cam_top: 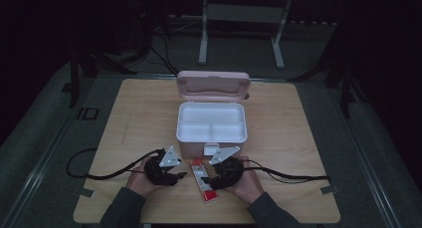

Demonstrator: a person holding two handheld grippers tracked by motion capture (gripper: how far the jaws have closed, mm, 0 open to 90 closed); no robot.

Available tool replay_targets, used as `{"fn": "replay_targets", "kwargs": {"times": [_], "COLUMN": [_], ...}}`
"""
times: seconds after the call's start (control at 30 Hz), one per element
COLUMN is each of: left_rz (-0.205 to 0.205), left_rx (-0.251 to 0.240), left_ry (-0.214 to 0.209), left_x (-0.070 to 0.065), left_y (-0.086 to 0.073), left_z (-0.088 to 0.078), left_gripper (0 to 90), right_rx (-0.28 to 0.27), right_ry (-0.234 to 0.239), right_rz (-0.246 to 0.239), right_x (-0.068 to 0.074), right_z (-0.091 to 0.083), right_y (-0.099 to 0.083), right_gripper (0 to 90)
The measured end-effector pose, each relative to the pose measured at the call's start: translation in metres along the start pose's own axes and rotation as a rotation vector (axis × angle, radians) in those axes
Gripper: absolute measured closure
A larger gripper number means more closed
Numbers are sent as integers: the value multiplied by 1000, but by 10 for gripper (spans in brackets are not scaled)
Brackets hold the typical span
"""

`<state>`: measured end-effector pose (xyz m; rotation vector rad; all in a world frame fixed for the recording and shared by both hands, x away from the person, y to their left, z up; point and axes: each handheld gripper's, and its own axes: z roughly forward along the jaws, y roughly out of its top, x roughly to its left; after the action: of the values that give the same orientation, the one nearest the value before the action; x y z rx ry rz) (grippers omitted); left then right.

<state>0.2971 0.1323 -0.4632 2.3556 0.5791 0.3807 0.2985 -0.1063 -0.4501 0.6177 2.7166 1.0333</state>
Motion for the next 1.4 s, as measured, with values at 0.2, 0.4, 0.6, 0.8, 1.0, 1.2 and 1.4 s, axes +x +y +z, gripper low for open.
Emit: {"fn": "replay_targets", "kwargs": {"times": [0.2, 0.4, 0.6, 0.8, 1.0, 1.2, 1.4], "left_rz": [-11, -19, -23, -28, -33, -34, -38], "left_rx": [-6, -5, -15, -13, -13, -17, -18], "left_ry": [21, 31, 35, 38, 44, 46, 51], "left_x": [4, 7, 9, 10, 13, 14, 15], "left_y": [-3, -7, -7, -9, -11, -12, -13], "left_z": [-6, -8, -11, -12, -14, -15, -16], "left_gripper": [494, 490, 489, 489, 489, 489, 490], "right_rx": [-5, 54, 99, 114, 95, 133, 159], "right_ry": [19, -6, -14, -20, 15, 5, -17], "right_rz": [44, 36, 12, -3, 34, 18, -3], "right_x": [11, 10, 6, 3, -5, -8, -14], "right_z": [19, 36, 33, 28, 30, 26, 9], "right_y": [6, 0, -1, -1, -1, -1, -16], "right_gripper": [267, 259, 401, 475, 480, 506, 509]}}
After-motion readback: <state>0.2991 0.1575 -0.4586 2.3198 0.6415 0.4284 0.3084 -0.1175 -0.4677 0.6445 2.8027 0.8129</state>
